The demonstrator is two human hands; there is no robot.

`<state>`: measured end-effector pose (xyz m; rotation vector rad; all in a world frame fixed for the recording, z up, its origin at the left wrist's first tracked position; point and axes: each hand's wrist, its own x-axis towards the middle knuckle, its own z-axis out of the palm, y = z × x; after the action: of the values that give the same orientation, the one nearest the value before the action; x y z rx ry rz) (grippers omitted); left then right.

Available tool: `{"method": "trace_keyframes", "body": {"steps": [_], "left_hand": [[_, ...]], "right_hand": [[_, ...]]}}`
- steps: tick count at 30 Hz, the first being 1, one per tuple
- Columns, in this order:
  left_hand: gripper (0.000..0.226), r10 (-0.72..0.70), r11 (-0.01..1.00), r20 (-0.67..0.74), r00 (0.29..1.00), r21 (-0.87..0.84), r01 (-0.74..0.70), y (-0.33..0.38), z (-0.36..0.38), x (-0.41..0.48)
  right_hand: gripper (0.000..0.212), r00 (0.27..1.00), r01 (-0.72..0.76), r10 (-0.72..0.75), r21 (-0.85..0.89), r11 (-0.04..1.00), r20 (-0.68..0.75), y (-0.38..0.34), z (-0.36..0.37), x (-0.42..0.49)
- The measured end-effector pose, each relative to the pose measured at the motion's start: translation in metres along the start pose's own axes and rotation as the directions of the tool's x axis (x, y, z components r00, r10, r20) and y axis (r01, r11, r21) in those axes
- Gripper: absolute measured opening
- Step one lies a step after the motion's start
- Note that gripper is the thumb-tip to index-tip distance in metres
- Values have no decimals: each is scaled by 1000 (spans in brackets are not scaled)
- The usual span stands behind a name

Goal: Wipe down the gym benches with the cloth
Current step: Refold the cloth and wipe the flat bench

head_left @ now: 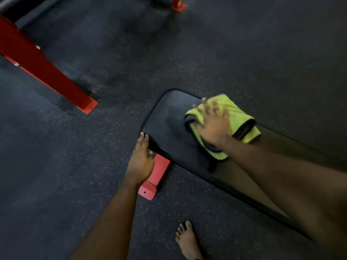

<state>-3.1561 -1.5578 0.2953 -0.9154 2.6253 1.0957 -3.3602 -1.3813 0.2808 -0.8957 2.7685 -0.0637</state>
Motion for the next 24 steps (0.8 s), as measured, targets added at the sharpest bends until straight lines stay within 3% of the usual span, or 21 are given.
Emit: {"method": "trace_keyframes", "body": {"steps": [3,7,8,10,12,14,16,18,20,22,24], "left_hand": [[61,8,998,-1,1000,-68,-8,-2,-6,3],[57,-23,996,-61,998,-89,18,-12,-16,11],[56,-21,996,-81,997,-91,14,-14,-19,12],[55,-19,993,-105,994,-120,6,-13,-25,14],[54,-35,989,-103,994,-148,20,-13,-27,16],[52,-49,987,-109,993,-157,32,-13,-28,17],[50,-59,990,-122,991,-137,42,-11,-29,19],[50,-67,995,-149,987,-79,56,-7,-28,19],[47,-51,999,-170,984,2,52,1,-24,17],[50,-49,996,-138,989,67,59,9,-16,13],[60,-88,990,-94,992,100,98,16,-7,9]], "right_hand": [[71,903,430,-429,3,903,-21,-66,32,-65],[71,794,606,-602,-24,795,77,-85,35,-56],[73,798,602,-598,-45,797,78,-77,30,-39],[73,881,473,-470,-62,879,63,-57,17,4],[71,983,180,-178,-28,983,49,-40,1,46],[72,998,-21,19,37,999,52,-47,-5,63],[77,998,46,-46,6,999,44,-73,0,48],[76,965,260,-260,-17,965,14,-97,14,7],[75,925,379,-379,3,925,-20,-105,24,-29],[74,936,351,-350,43,935,-35,-91,25,-37],[70,979,201,-199,44,979,-54,-65,23,-32]]}}
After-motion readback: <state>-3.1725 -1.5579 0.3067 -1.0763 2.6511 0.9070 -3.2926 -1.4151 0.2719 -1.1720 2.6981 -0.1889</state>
